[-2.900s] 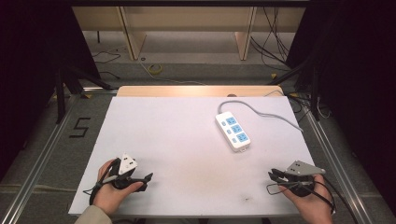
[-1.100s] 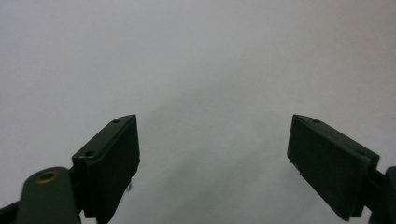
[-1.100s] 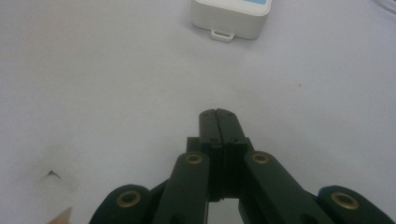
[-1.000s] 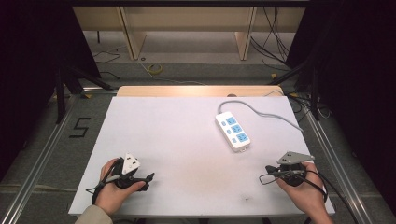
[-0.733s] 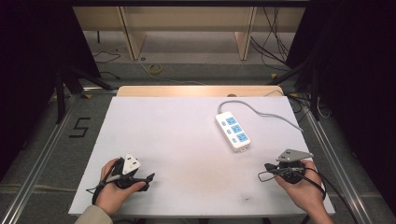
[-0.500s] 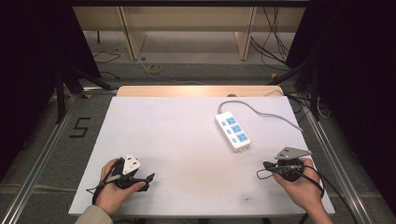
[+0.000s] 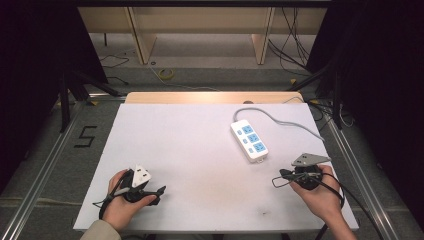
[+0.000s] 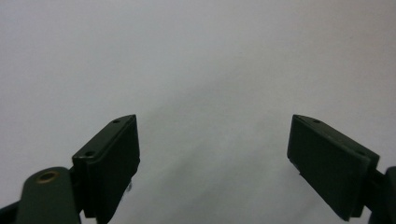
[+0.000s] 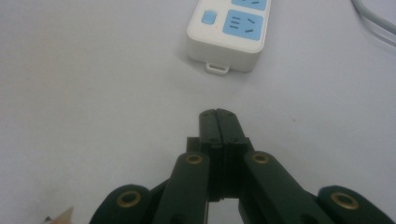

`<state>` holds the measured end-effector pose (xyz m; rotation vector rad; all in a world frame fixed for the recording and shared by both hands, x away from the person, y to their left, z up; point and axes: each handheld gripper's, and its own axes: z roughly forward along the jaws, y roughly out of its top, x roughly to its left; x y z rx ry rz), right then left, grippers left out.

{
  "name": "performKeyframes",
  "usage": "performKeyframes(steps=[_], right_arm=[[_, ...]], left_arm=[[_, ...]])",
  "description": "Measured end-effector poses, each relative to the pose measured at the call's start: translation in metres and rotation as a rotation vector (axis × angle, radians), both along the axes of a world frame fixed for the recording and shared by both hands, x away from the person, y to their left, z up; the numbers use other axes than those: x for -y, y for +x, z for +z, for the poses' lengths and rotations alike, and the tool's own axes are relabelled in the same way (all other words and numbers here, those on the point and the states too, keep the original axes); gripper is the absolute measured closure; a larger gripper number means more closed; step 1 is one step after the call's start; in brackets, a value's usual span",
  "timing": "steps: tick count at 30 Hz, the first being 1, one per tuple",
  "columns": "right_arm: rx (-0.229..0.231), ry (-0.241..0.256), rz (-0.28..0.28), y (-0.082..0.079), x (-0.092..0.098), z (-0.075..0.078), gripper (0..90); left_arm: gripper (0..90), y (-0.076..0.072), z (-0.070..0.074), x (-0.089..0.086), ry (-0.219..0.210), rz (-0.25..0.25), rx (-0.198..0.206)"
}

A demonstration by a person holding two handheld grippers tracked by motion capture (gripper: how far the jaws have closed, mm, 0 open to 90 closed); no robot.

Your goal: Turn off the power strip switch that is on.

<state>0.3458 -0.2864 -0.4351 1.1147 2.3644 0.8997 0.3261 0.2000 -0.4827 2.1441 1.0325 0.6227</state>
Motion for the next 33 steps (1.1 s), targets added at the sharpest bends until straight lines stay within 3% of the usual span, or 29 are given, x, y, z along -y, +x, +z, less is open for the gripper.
performKeyframes(steps=[33], right_arm=[[-0.011, -0.021, -0.006, 0.020, -0.013, 0.003, 90.0]], left_arm=[[16.9, 0.000, 0.000, 0.001, 0.000, 0.000, -0.001]])
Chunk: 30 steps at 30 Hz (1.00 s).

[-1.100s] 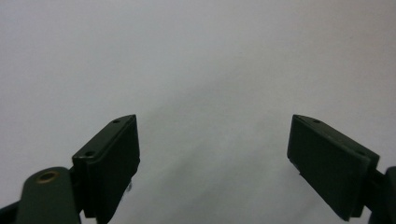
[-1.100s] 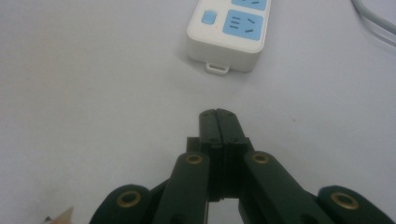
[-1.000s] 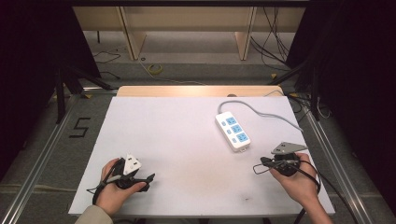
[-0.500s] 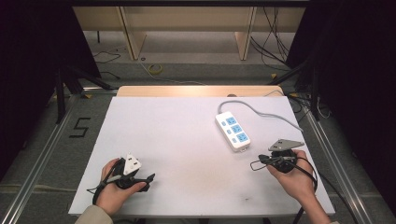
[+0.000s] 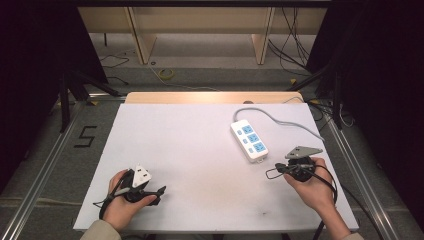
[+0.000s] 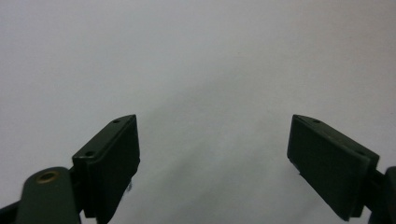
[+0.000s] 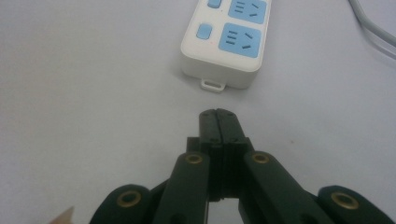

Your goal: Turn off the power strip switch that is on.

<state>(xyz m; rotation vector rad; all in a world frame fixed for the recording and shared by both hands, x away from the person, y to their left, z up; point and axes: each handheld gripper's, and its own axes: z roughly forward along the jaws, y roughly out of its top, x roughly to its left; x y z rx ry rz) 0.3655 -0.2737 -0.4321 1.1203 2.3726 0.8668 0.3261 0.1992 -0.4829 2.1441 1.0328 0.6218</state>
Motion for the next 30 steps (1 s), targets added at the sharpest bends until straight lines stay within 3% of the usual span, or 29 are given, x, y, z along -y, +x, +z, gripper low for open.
performKeyframes(steps=[30], right_arm=[[-0.011, -0.021, 0.007, 0.015, -0.012, 0.001, 90.0]], left_arm=[[16.9, 0.000, 0.000, 0.000, -0.003, -0.002, -0.004]])
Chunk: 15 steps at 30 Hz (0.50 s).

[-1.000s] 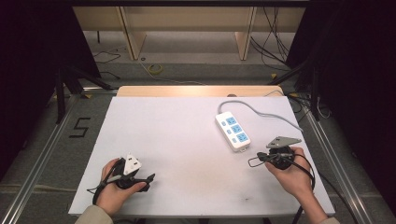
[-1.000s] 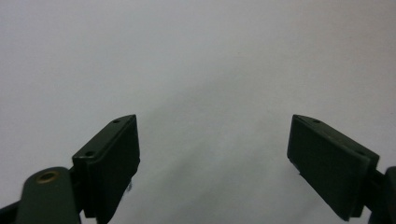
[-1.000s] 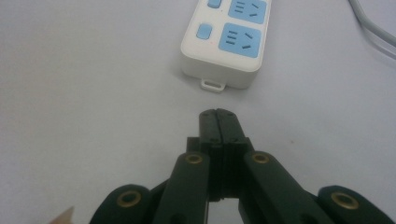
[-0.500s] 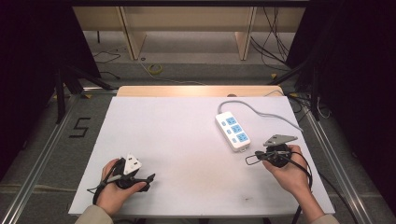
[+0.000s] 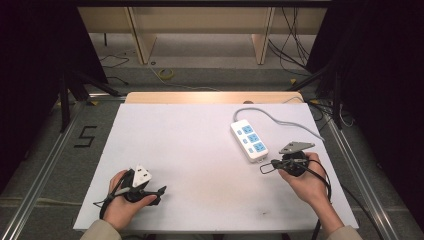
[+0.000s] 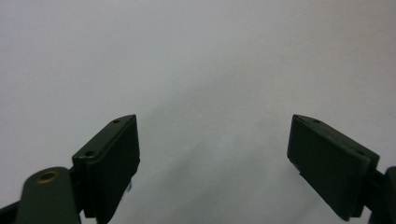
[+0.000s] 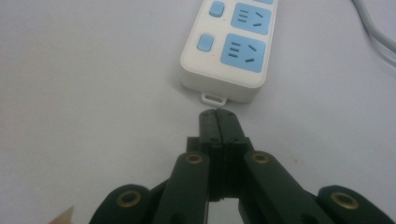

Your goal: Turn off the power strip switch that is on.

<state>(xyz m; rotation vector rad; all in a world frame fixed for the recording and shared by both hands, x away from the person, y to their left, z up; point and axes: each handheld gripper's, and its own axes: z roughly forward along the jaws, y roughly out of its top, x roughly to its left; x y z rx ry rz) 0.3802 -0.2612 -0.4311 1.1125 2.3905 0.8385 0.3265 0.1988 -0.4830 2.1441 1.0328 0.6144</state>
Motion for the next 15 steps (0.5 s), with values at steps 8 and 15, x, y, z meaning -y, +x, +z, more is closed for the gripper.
performKeyframes(steps=[8, 15], right_arm=[[0.003, -0.008, 0.004, 0.0060, -0.0052, 0.0026, 90.0], [0.003, -0.009, 0.007, 0.0099, -0.0094, 0.0035, 90.0]], left_arm=[[16.9, -0.0001, -0.0001, 0.0002, -0.002, 0.001, 0.002], [16.9, -0.0003, 0.0000, 0.0007, -0.005, -0.001, 0.003]])
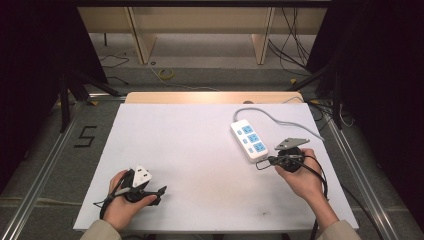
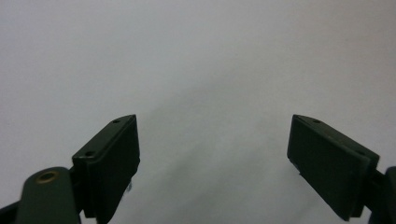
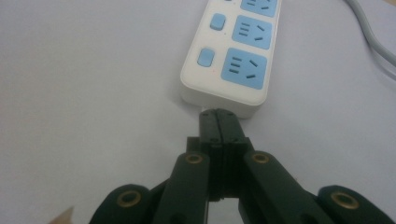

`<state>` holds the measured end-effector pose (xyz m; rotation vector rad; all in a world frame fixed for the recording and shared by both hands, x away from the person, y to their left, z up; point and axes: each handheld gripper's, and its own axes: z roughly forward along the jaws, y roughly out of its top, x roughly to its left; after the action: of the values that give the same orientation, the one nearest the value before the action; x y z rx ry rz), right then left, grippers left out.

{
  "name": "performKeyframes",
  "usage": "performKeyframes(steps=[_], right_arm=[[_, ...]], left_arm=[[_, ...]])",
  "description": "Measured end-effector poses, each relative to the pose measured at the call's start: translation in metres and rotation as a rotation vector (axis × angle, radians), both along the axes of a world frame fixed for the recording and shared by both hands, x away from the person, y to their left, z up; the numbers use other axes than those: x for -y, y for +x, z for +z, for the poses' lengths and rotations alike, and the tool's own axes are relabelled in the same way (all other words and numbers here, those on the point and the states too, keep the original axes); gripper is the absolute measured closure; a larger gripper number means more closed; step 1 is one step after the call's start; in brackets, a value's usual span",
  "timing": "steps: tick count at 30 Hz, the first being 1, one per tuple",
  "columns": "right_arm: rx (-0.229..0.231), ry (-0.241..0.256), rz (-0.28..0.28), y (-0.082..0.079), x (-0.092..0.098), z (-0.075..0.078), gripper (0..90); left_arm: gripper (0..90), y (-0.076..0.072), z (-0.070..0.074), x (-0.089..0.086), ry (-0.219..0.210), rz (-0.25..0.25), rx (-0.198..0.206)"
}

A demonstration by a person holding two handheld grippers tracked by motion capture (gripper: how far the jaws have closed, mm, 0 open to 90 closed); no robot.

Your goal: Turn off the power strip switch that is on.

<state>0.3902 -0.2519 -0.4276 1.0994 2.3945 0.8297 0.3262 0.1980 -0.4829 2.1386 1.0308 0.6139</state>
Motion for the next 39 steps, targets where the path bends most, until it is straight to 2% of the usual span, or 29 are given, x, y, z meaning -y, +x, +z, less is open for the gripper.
performKeyframes(steps=[39], right_arm=[[-0.010, -0.027, 0.008, 0.022, -0.021, 0.002, 90.0]], left_arm=[[16.9, 0.000, 0.000, 0.001, 0.000, -0.005, 0.002]])
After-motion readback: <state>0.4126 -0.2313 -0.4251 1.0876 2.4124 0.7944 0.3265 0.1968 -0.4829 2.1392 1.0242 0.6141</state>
